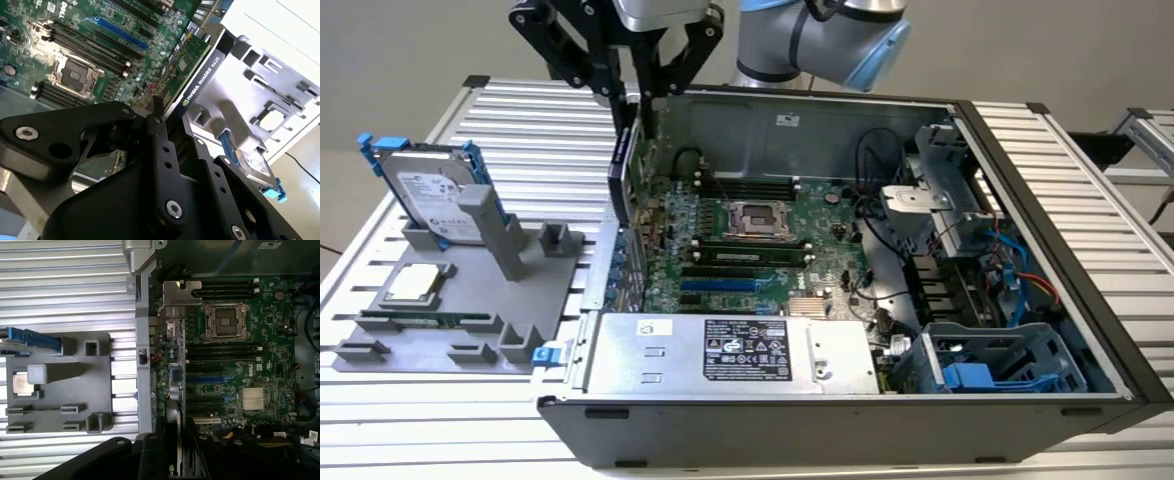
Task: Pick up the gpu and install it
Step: 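Pick up the gpu and move the gpu toward the slot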
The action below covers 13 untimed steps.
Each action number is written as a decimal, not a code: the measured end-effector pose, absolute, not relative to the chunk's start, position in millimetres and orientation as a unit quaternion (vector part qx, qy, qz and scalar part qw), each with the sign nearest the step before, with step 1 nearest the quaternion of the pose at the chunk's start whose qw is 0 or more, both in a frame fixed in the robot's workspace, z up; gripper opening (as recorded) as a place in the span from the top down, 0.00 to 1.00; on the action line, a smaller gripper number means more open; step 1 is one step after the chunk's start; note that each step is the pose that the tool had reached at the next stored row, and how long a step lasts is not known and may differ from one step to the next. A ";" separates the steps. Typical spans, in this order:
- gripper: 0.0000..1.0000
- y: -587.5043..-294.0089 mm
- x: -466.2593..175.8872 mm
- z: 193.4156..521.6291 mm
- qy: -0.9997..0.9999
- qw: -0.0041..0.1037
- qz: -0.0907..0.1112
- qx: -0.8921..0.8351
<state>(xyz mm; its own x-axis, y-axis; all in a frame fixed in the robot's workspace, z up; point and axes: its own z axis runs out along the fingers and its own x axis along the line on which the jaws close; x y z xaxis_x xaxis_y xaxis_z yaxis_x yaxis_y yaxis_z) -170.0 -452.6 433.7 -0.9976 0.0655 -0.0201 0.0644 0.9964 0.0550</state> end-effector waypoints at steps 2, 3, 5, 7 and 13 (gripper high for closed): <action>1.00 -452.6 -166.8 433.7 0.999 0.011 0.027 0.033; 1.00 -452.6 -165.3 433.6 0.999 0.011 0.027 0.033; 1.00 -452.6 -162.1 433.7 0.999 0.011 0.027 0.033; 1.00 -452.6 -158.8 433.7 0.999 0.011 0.027 0.033; 1.00 -452.6 -147.8 433.7 0.999 0.011 0.027 0.033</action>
